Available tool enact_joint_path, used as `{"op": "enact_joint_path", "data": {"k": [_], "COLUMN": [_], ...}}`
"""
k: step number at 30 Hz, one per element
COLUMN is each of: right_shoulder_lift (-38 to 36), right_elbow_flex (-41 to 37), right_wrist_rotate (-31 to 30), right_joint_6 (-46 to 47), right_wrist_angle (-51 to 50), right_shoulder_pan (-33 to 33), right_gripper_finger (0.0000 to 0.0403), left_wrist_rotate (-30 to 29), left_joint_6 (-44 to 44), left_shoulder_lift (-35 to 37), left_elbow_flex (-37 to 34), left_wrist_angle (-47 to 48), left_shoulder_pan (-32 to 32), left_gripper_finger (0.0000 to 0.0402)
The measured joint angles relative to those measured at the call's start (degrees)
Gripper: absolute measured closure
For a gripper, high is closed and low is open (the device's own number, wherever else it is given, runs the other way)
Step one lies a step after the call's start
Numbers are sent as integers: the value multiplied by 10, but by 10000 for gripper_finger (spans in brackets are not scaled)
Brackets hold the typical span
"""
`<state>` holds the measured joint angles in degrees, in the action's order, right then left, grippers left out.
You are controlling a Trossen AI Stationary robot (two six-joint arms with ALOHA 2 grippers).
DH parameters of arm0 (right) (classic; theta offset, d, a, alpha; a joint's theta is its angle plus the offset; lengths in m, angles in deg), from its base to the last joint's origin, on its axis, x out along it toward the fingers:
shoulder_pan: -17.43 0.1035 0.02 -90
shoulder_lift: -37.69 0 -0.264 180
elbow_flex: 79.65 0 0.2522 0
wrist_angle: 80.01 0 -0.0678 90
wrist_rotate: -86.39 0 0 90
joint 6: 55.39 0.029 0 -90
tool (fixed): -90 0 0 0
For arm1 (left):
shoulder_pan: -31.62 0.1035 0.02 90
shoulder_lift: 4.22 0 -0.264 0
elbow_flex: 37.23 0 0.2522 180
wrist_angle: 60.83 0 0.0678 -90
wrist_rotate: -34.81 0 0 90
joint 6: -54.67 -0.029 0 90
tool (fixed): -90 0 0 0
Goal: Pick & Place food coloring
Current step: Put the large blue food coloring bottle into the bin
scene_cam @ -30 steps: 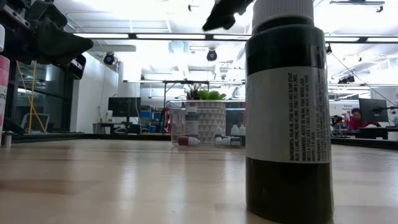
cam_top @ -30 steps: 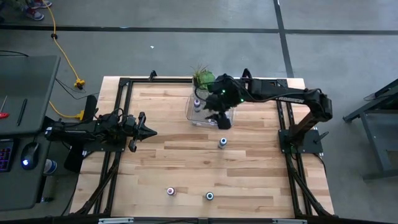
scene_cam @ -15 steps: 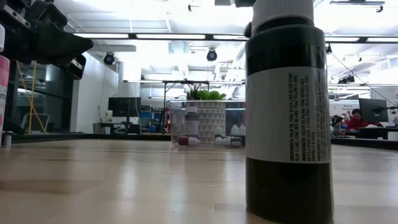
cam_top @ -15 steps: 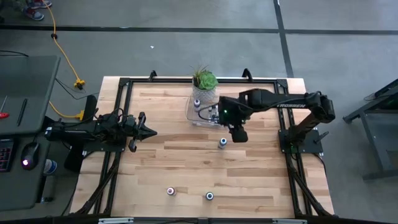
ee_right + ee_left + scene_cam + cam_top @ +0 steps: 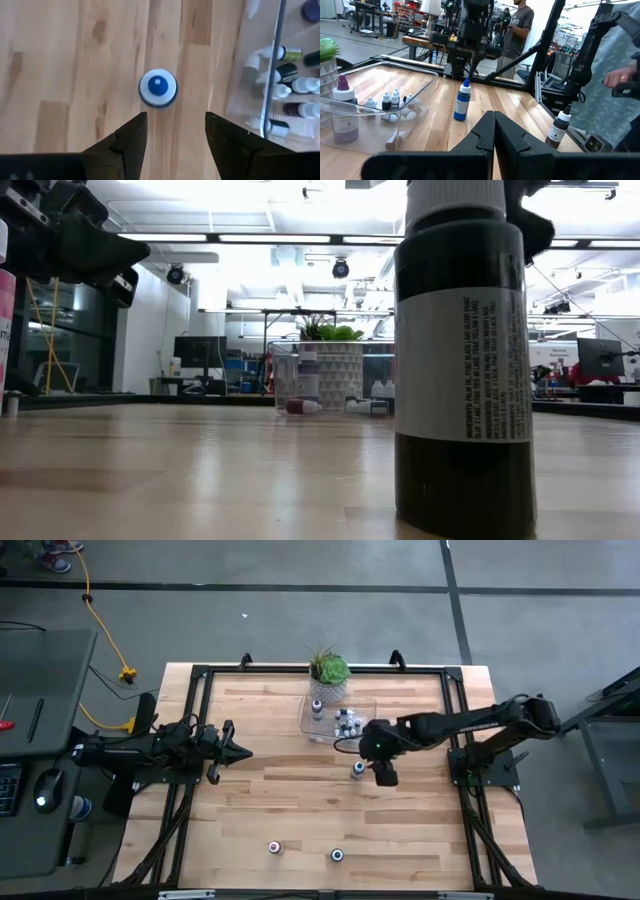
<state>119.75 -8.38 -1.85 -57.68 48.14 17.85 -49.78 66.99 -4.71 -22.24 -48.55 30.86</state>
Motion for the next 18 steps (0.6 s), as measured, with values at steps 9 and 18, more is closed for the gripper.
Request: {"op": "enact_joint_path", "data": {"k": [9,18], "right_shoulder_lift": [1,1], "right_elbow_flex": [-85,-90], "right_wrist_rotate": [3,6], "right_joint_6": [65,77], "right_wrist_angle": [153,183], "right_shoulder_pan": [19,27], "right_gripper_finger": [214,214], "left_wrist_rotate": [0,0], "left_joint_6": [0,0], "left_shoulder_lift": [0,0], "left_elbow_flex": [0,0], "left_wrist_angle": [0,0], "left_shoulder_pan": [0,0], "left_gripper_finger": [401,401]}}
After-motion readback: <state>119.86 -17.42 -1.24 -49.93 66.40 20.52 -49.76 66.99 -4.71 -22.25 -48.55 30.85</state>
